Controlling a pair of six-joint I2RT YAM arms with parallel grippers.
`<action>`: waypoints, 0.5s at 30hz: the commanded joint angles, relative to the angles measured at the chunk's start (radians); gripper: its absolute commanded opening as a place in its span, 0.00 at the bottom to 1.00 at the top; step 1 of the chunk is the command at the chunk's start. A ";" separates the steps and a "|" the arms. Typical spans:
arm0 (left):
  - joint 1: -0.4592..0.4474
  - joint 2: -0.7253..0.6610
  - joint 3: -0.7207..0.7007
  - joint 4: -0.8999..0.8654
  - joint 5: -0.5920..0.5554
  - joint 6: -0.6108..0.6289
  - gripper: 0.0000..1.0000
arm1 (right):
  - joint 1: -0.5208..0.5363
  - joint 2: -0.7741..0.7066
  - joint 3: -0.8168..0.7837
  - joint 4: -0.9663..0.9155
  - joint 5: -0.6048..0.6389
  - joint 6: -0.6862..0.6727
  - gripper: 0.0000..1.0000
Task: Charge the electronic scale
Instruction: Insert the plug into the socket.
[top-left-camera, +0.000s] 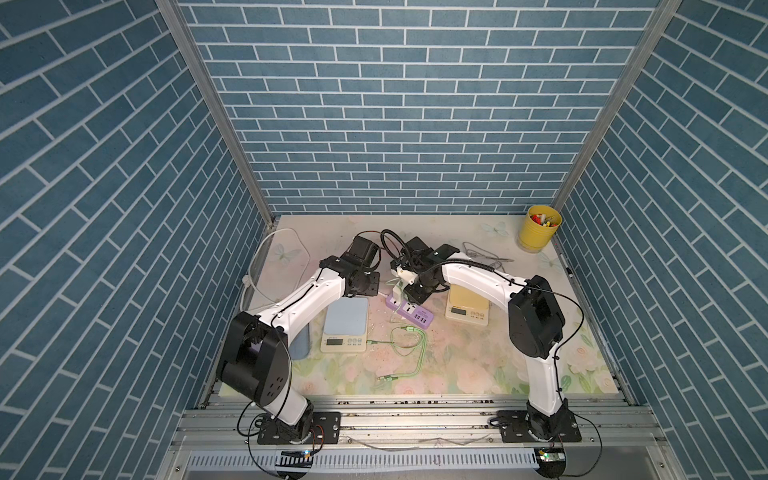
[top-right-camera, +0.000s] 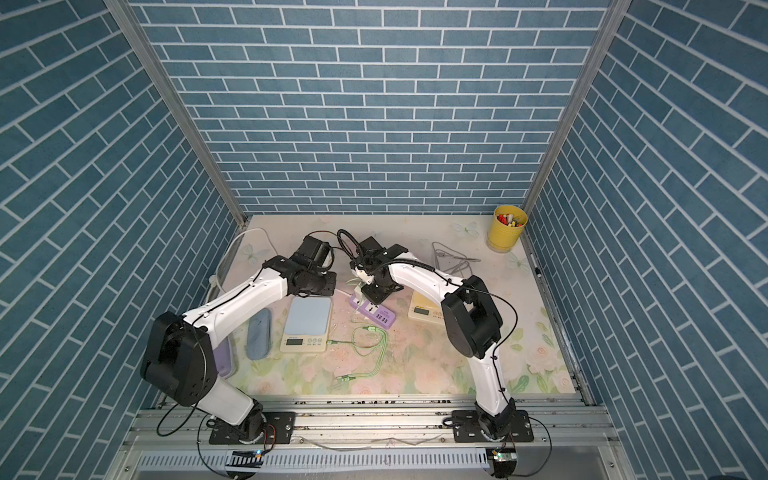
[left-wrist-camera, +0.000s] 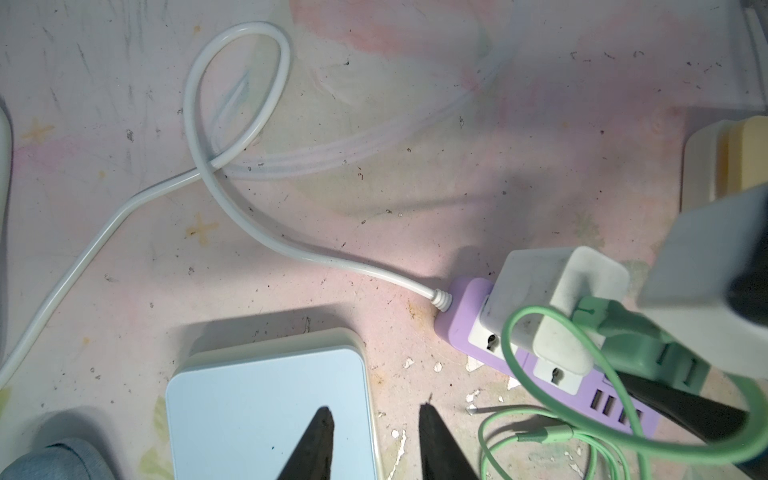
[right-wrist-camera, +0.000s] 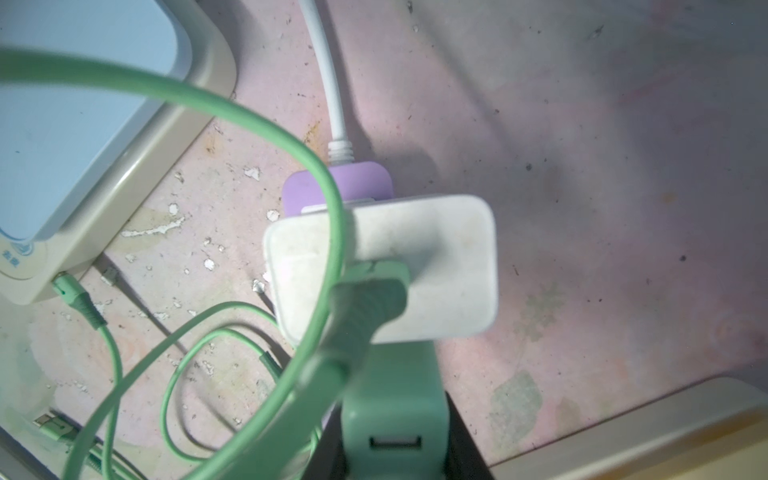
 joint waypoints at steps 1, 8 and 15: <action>0.006 -0.003 -0.004 -0.016 0.002 0.013 0.38 | -0.002 -0.007 -0.025 -0.043 -0.009 -0.037 0.00; 0.007 0.004 0.000 -0.012 0.009 0.011 0.38 | -0.001 -0.003 -0.021 -0.091 -0.013 -0.057 0.00; 0.006 0.003 -0.007 -0.014 0.009 0.010 0.38 | -0.001 0.003 -0.016 -0.123 -0.022 -0.074 0.00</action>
